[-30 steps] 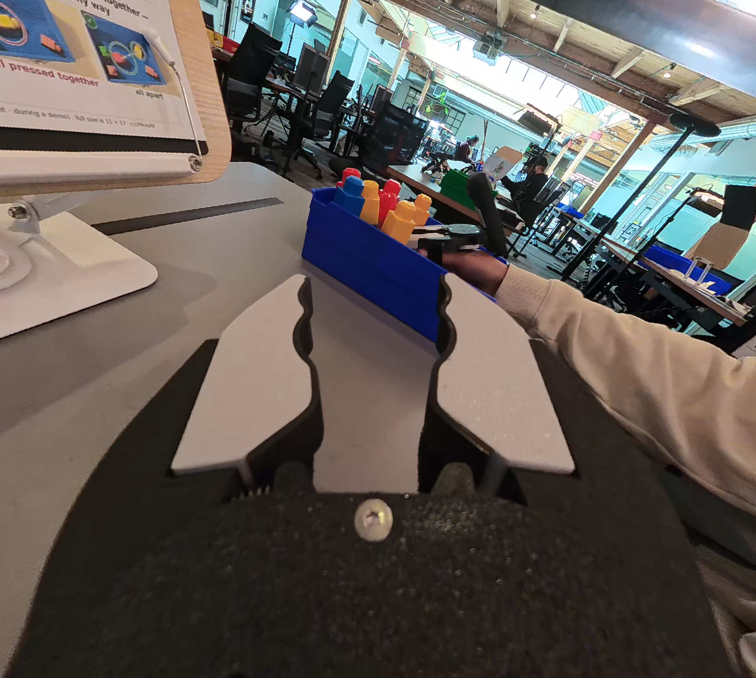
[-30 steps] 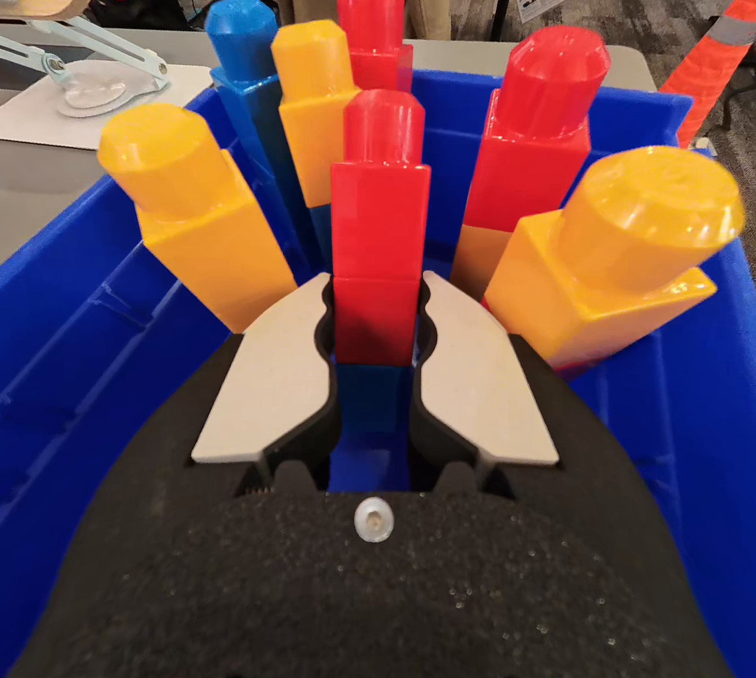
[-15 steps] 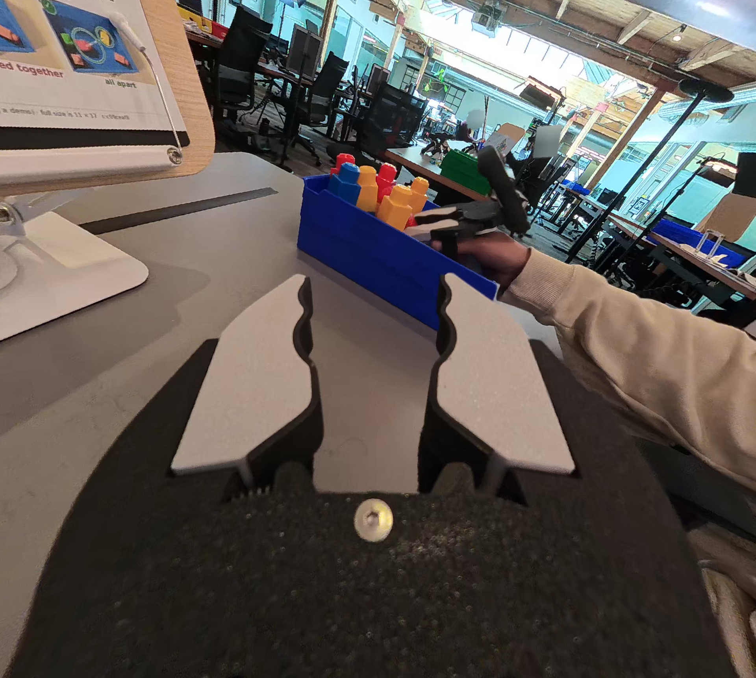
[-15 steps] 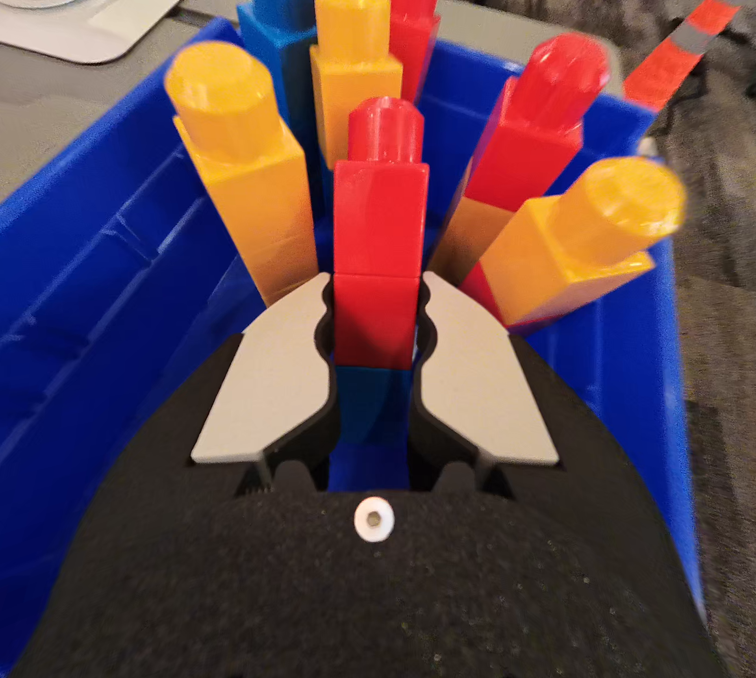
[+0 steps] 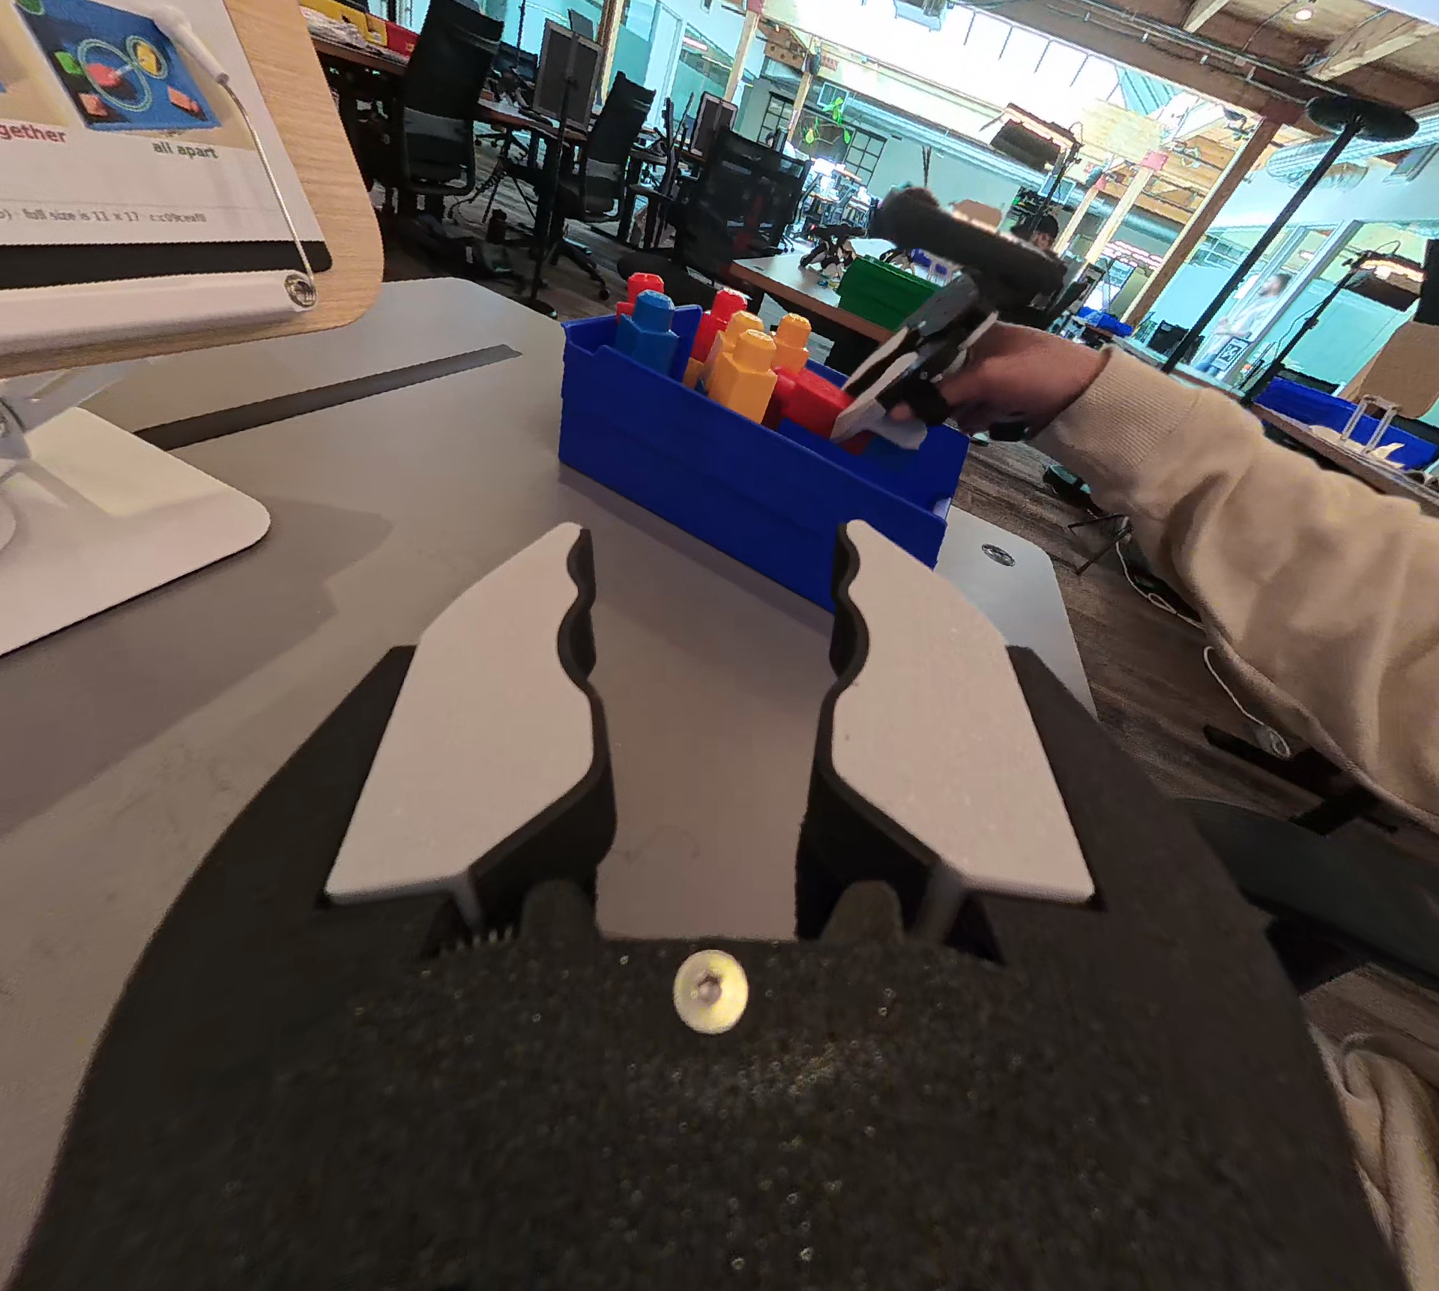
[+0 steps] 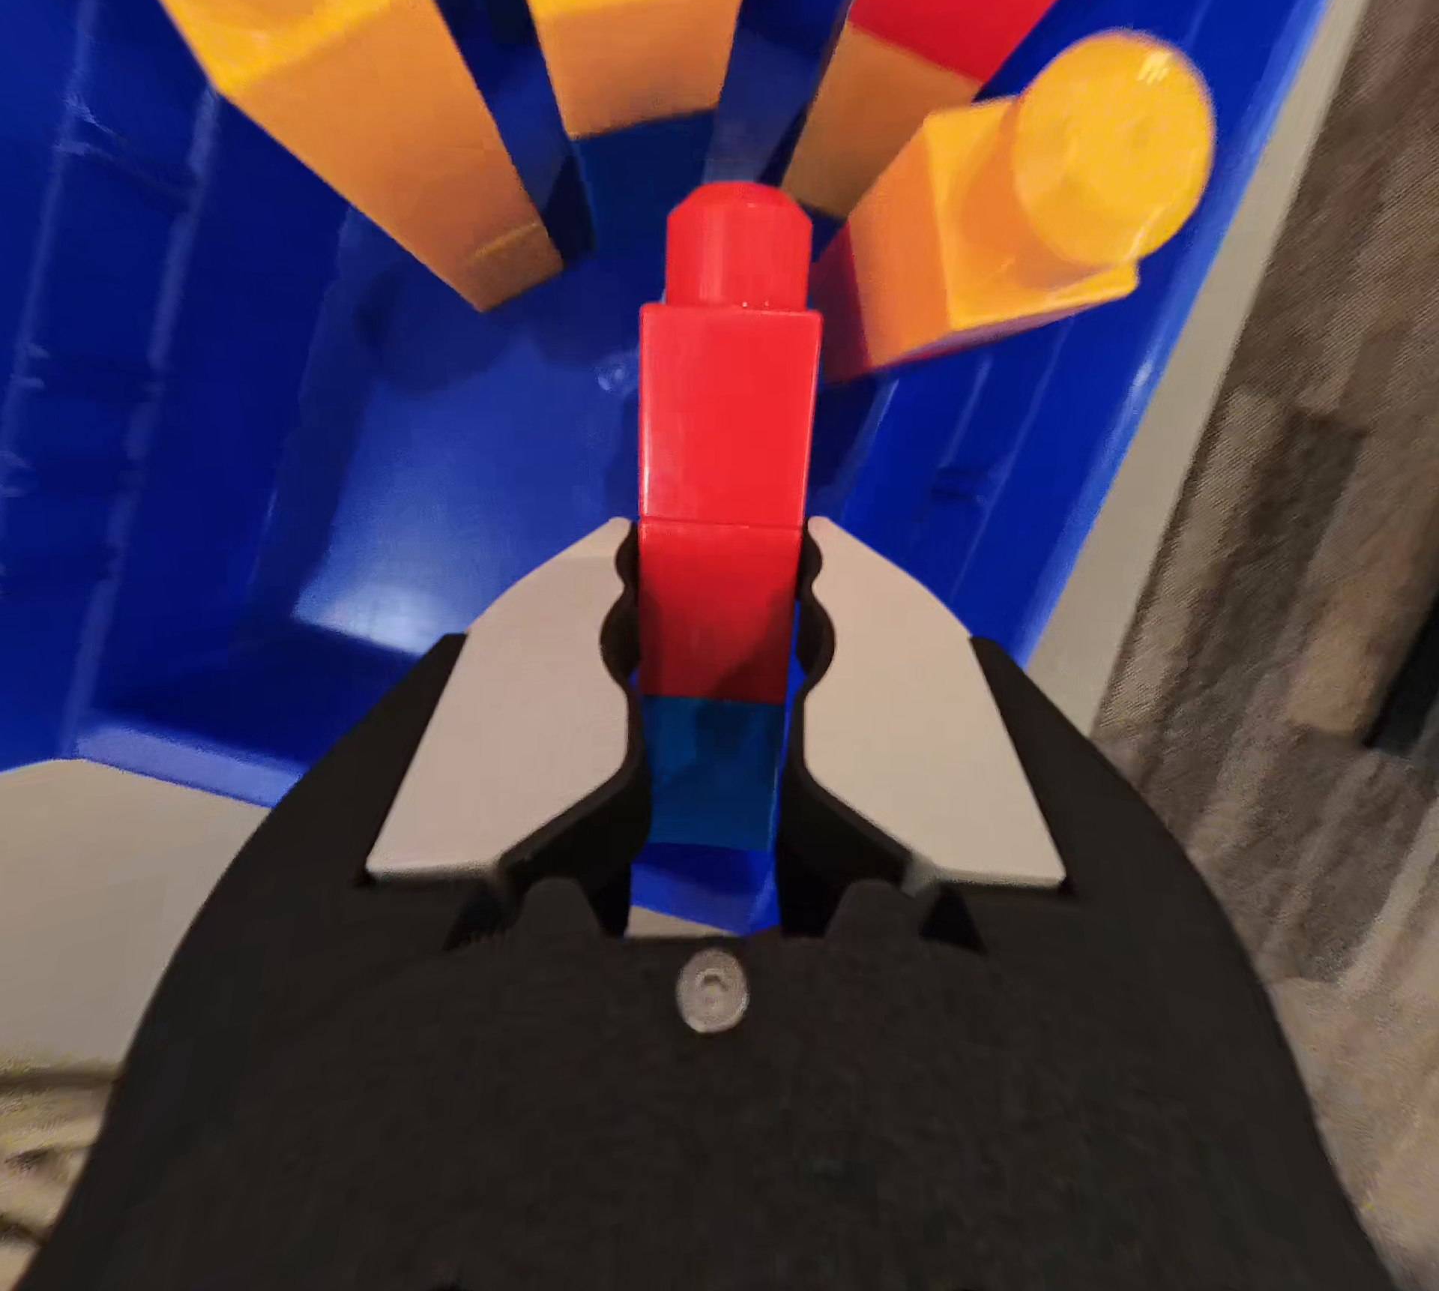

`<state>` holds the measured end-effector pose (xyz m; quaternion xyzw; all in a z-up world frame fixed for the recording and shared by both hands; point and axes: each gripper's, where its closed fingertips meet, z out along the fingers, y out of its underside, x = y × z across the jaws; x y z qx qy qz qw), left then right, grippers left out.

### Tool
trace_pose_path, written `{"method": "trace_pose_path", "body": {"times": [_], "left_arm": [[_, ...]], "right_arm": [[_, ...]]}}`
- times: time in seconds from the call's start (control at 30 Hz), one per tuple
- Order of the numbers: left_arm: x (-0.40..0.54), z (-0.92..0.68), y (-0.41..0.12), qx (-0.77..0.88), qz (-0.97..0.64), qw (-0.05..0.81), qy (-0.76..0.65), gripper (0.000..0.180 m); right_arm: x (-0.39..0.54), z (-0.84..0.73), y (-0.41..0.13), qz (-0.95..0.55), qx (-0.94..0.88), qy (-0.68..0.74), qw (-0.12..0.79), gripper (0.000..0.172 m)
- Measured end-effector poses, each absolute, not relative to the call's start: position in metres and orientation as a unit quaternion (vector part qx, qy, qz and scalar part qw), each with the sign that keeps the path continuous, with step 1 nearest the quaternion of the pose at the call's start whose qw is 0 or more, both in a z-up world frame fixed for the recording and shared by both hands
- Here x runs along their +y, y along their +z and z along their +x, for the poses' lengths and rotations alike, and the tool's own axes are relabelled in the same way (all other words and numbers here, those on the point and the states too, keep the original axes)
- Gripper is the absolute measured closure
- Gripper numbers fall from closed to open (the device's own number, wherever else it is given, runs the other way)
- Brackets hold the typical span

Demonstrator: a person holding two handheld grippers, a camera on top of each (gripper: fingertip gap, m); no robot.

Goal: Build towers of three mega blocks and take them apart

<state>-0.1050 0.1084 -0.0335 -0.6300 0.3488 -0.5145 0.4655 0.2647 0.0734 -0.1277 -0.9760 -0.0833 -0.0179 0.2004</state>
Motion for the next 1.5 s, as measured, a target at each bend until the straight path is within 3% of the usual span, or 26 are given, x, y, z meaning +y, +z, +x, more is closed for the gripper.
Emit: {"method": "trace_pose_path", "body": {"times": [0.13,0.37,0.6,0.67,0.77,0.87,0.97,1.03,1.1,1.2,1.3,1.5], "left_arm": [[0.109,-0.105,-0.034,0.348,-0.631,0.462,-0.517,0.122],[0.106,-0.102,-0.035,0.354,-0.631,0.459,-0.516,0.122],[0.104,-0.102,-0.033,0.354,-0.629,0.458,-0.518,0.122],[0.104,-0.102,-0.034,0.356,-0.63,0.458,-0.516,0.122],[0.104,-0.102,-0.034,0.356,-0.631,0.458,-0.515,0.122],[0.106,-0.103,-0.035,0.355,-0.633,0.461,-0.51,0.122],[0.11,-0.103,-0.041,0.355,-0.644,0.469,-0.488,0.122],[0.112,-0.103,-0.047,0.352,-0.655,0.476,-0.47,0.122],[0.107,-0.104,-0.055,0.339,-0.668,0.476,-0.46,0.122],[0.079,-0.111,-0.075,0.333,-0.698,0.456,-0.441,0.122],[0.034,-0.13,-0.087,0.346,-0.724,0.425,-0.419,0.121],[-0.009,-0.235,-0.077,0.297,-0.792,0.441,-0.301,0.121]], "right_arm": [[0.06,0.266,-0.155,-0.994,-0.045,0.012,0.099,0.134],[0.059,0.257,-0.178,-0.998,-0.033,0.004,0.047,0.134],[0.059,0.253,-0.192,-0.998,-0.028,0.01,0.061,0.134],[0.06,0.253,-0.189,-0.997,-0.039,0.007,0.071,0.126],[0.064,0.256,-0.156,-0.986,-0.06,-0.039,0.148,0.113],[0.067,0.235,-0.088,-0.945,-0.086,-0.082,0.304,0.098],[0.057,0.148,-0.024,-0.856,-0.129,-0.006,0.5,0.113],[0.043,0.067,-0.017,-0.798,-0.18,0.088,0.568,0.118],[0.033,-0.004,-0.037,-0.772,-0.221,0.166,0.573,0.11],[0.043,-0.056,-0.067,-0.741,-0.258,0.167,0.597,0.108],[0.061,-0.066,-0.08,-0.709,-0.293,0.125,0.629,0.11],[0.063,-0.06,-0.097,-0.714,-0.265,0.179,0.623,0.11]]}}
